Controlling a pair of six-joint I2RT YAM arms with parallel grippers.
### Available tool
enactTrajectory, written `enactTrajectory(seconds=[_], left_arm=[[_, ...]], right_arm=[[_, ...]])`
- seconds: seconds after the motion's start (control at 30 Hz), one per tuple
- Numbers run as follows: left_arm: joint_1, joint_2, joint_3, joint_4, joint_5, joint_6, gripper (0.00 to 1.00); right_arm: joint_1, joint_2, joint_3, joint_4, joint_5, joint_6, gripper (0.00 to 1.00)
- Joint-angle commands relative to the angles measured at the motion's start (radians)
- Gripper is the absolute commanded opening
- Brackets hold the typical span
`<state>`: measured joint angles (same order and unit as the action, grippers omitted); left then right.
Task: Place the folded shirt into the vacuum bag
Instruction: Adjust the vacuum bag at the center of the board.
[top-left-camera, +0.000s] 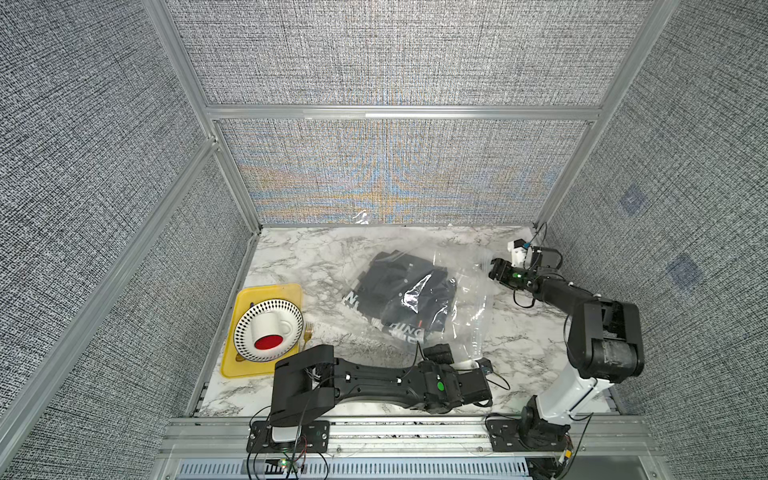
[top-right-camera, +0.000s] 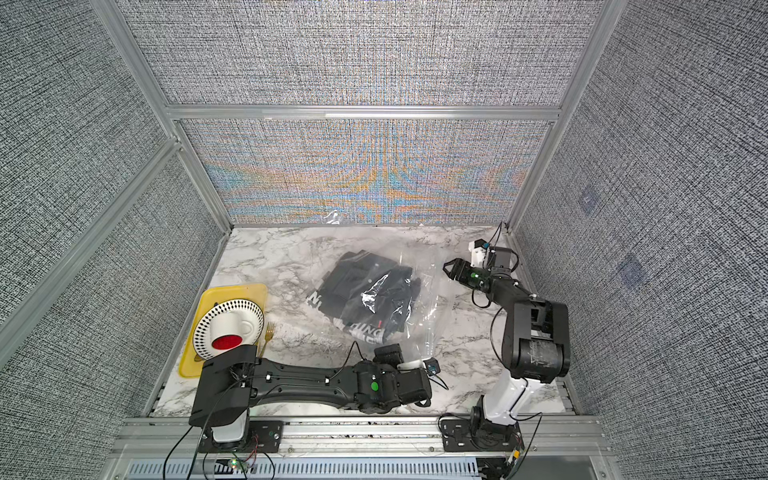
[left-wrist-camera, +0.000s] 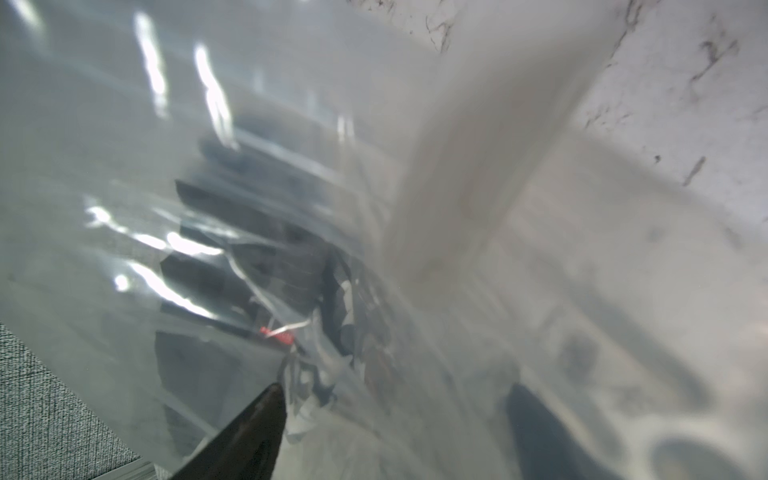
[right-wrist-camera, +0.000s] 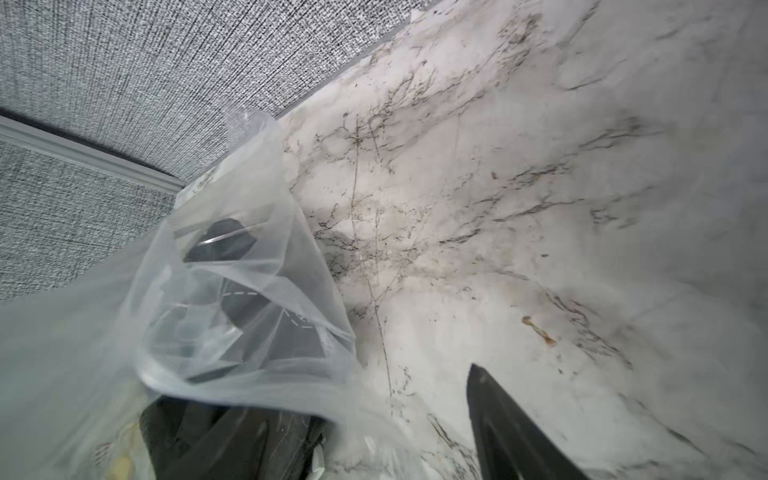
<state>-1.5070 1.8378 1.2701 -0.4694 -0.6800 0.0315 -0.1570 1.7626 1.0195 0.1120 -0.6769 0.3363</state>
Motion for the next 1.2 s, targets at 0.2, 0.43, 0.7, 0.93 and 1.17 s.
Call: enactTrajectory(seconds=[0.2, 0.43, 0.7, 0.93, 1.17], left_arm=[[0.013, -0.022, -0.01, 0.13, 0.005, 0.05, 0.11], [0.075, -0.14, -0.065, 0.139, -0.043, 0.025, 0.0], [0.241, -0.356, -0.13, 0.202, -0.049, 0.063, 0.0], [0.473, -0.566, -0.136, 0.275, 0.071, 0.103, 0.0], [0.564, -0.653, 0.053, 0.17, 0.314, 0.142, 0.0]], right_arm=[[-0.005, -0.002, -0.005, 0.083, -0.102, 0.055, 0.21], [-0.009, -0.045, -0.009, 0.101, -0.116, 0.151, 0.0], [0.082, 0.016, 0.257, -0.054, -0.011, 0.375, 0.0], [0.204, 0.159, 0.754, -0.332, 0.159, 0.541, 0.0], [0.217, 0.203, 1.105, -0.5, 0.193, 0.577, 0.0]])
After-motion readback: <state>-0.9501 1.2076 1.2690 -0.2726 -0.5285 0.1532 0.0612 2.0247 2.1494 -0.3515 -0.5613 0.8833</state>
